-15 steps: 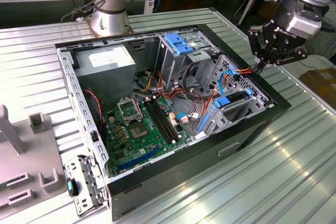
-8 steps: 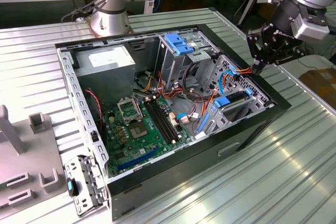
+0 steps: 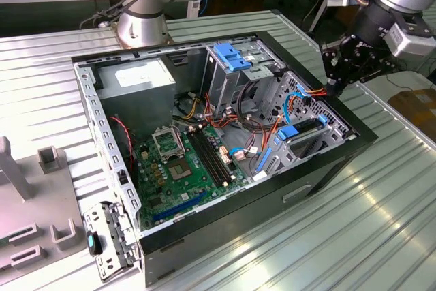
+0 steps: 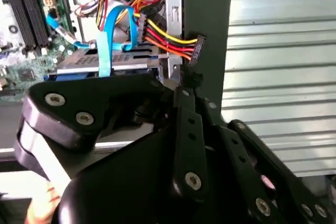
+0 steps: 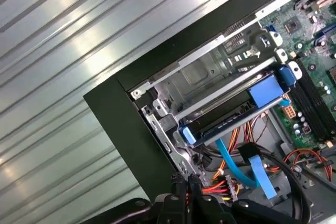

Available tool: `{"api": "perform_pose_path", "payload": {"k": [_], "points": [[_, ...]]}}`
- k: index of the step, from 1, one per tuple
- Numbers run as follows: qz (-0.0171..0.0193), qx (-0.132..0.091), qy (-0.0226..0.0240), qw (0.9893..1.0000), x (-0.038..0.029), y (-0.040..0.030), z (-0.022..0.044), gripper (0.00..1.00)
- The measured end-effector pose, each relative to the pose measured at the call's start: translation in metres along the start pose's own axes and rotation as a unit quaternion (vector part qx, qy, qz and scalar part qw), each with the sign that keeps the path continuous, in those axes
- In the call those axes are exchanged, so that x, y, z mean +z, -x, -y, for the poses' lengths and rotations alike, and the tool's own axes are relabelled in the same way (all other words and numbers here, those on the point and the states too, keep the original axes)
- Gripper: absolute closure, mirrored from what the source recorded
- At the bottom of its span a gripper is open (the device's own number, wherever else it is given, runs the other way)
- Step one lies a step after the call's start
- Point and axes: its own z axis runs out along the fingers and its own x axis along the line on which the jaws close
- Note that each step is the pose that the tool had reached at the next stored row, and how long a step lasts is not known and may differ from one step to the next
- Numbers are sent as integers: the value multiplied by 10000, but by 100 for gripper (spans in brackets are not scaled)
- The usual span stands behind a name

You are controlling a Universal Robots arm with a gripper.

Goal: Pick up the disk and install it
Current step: 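Insert the first disk wire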

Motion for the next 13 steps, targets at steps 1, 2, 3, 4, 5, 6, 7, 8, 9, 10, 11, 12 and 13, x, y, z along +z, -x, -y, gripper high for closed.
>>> {"api": "perform_pose_path", "payload": {"k": [1, 2, 3, 4, 5, 6, 7, 8, 9, 10, 11, 12, 13], "points": [[-20, -94, -21, 10000, 4, 0, 0, 83], [-45, -208, -46, 9998, 7, 0, -1, 76], [-57, -277, -59, 9996, 9, 0, 0, 75], [-68, -362, -73, 9993, 12, 0, -1, 75], [-77, -397, -81, 9992, 13, 1, -1, 69], [-120, -438, -104, 9989, 18, 3, 1, 69], [-156, -510, -120, 9985, 26, 16, 24, 69], [-167, -598, -124, 9980, 37, 33, 50, 69], [-170, -652, -128, 9976, 44, 40, 59, 69], [-173, -710, -131, 9972, 52, 46, 68, 69], [-180, -798, -137, 9966, 67, 55, 80, 69], [-192, -876, -145, 9959, 79, 63, 91, 69], [-204, -902, -153, 9956, 87, 65, 94, 69]]}}
